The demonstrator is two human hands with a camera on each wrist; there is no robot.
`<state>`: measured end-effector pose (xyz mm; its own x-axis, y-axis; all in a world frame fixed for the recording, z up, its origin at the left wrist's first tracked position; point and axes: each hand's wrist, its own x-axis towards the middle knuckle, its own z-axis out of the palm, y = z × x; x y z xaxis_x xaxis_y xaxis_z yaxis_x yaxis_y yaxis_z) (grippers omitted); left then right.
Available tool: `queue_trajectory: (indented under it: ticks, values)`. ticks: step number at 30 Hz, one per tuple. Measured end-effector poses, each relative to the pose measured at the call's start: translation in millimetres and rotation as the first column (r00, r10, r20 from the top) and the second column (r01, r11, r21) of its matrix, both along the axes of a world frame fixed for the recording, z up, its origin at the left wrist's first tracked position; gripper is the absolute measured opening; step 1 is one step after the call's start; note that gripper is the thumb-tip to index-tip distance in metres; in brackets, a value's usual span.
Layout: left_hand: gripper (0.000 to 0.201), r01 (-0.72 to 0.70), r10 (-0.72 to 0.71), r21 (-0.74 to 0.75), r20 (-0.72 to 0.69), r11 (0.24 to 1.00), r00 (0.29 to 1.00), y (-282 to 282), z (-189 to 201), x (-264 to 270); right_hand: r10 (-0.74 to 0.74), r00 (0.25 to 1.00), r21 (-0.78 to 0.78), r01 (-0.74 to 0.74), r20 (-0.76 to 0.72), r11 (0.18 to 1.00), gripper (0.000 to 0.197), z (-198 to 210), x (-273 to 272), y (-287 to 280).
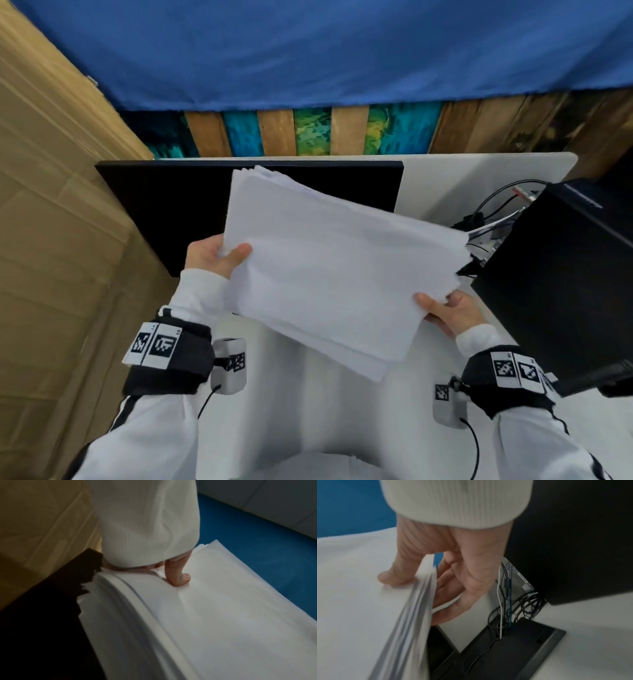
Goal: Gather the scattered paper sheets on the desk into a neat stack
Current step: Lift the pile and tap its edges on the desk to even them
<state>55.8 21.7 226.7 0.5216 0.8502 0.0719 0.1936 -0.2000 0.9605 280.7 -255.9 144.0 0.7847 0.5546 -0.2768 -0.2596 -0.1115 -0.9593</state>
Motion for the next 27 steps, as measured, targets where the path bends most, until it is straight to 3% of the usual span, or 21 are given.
queue_trajectory:
  ticks: [2, 7, 11, 12, 15, 17, 19, 21, 24, 27]
  values:
    - [0.02, -0.011, 0.013, -0.062, 0.026, 0.998, 1.0, 0.8, -15.8, 1.6, -0.049, 0.999, 0.044, 0.049, -0.002, 0.998, 0.017, 1.5, -3.5, 7.4]
    - [0.037, -0.003, 0.011, -0.166, 0.044, 0.986, 0.999, -7.7, -42.9, 5.0, -0.21, 0.963, 0.052, 0.204, 0.17, 0.978, 0.018, 19.1, -5.9, 16.3]
    - [0.056, -0.065, 0.039, -0.26, -0.103, 0.963, 0.994, -26.2, -80.3, -0.4, -0.205, 0.973, -0.089, 0.215, 0.111, 0.973, 0.023, -5.4, -20.4, 14.6]
    - [0.053, -0.065, 0.018, -0.296, -0.159, 0.953, 0.987, -32.6, -89.9, -2.6, -0.169, 0.982, -0.148, 0.179, 0.083, 0.973, 0.029, -19.9, -24.6, 12.2]
    - [0.015, -0.059, -0.023, -0.408, -0.195, 0.911, 0.981, -52.9, -111.8, -8.2, -0.146, 0.989, -0.273, 0.151, 0.041, 0.95, 0.039, -47.6, -35.9, 9.0]
    - [0.028, -0.07, -0.008, -0.443, -0.171, 0.894, 0.985, -57.8, -119.8, -9.4, -0.208, 0.977, -0.27, 0.213, 0.046, 0.939, 0.03, -54.0, -37.6, 8.3]
    - [0.024, -0.047, -0.012, -0.449, -0.128, 0.892, 0.992, -56.4, -120.8, -9.1, -0.231, 0.972, -0.242, 0.233, 0.04, 0.942, 0.011, -49.0, -33.9, 9.1]
    - [0.017, -0.045, 0.002, -0.415, -0.105, 0.909, 0.994, -52.8, -116.5, -7.2, -0.232, 0.971, -0.191, 0.238, 0.052, 0.952, 0.026, -41.4, -26.8, 7.6]
    - [0.021, -0.046, 0.018, -0.402, -0.073, 0.914, 0.997, -43.2, -110.9, -4.1, -0.123, 0.988, -0.16, 0.136, 0.089, 0.978, 0.022, -32.9, -17.7, 0.9]
    - [0.029, -0.005, -0.027, -0.435, -0.068, 0.9, 0.997, -34.7, -115.7, -4.1, -0.016, 0.99, -0.171, 0.041, 0.142, 0.984, 0.057, -38.1, -16.2, -2.8]
